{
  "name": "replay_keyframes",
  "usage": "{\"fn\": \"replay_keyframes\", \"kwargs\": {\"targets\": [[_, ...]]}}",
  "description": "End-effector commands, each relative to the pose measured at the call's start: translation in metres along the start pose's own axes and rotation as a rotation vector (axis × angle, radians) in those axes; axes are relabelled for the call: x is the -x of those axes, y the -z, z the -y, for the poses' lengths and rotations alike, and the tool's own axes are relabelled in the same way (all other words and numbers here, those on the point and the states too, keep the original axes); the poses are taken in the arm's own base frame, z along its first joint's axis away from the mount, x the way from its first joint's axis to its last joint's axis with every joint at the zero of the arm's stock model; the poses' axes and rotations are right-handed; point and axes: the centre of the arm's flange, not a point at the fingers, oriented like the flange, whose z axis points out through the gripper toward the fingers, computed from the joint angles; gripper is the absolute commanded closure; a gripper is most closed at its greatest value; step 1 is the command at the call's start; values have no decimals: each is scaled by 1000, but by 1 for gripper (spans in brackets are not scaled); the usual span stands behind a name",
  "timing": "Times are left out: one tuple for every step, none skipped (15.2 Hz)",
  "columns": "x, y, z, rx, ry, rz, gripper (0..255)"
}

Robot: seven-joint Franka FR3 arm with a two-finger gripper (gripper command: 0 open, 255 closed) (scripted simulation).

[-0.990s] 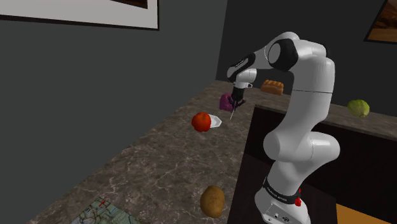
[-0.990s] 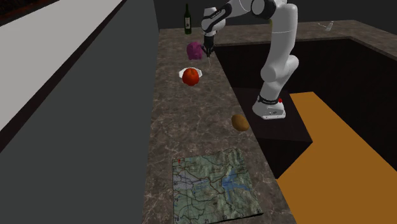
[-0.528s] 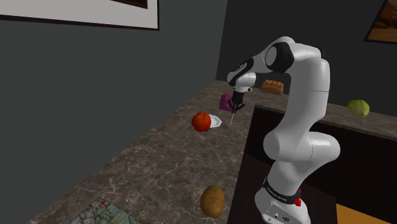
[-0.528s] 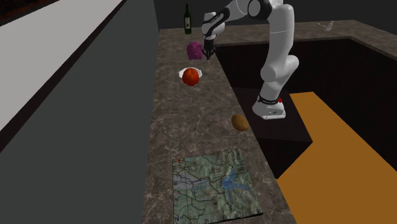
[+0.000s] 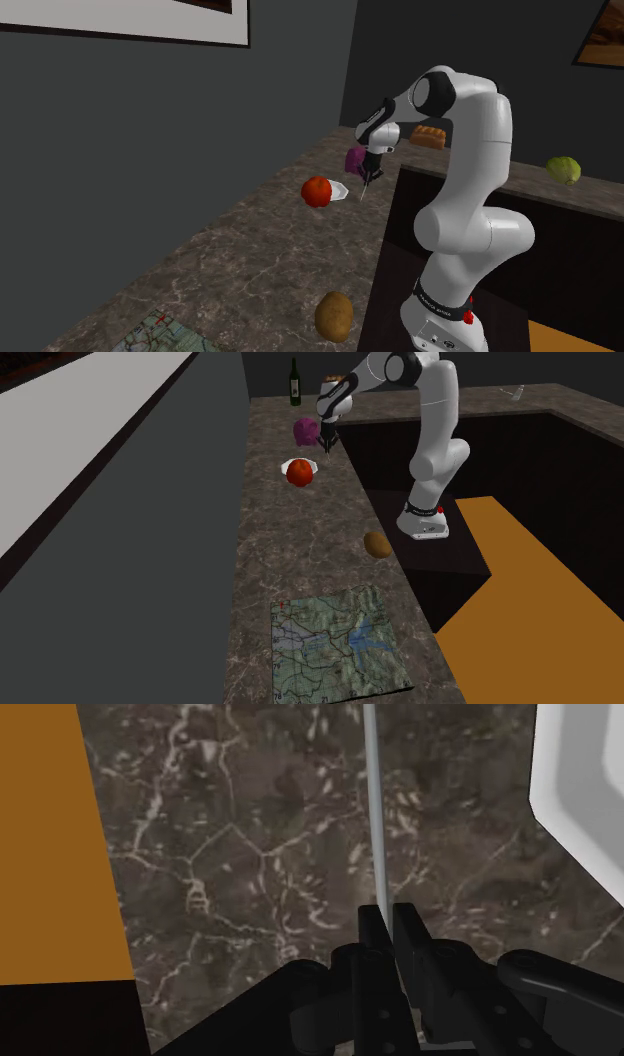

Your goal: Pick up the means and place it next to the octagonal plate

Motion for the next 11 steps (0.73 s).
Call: {"fn": "replay_keyframes", "kwargs": {"targets": [[0,-11,1,0,0,0,255],[0,-17,1,0,0,0,255],[0,-17,1,0,0,0,255],[0,-17,1,0,0,0,255],[0,-17,1,0,0,0,255],[0,-17,1,0,0,0,255],[0,-17,1,0,0,0,255],[0,-17,1,0,0,0,255],[0,-17,1,0,0,0,255],[0,-17,1,0,0,0,255],[0,-17,1,0,0,0,0]]}}
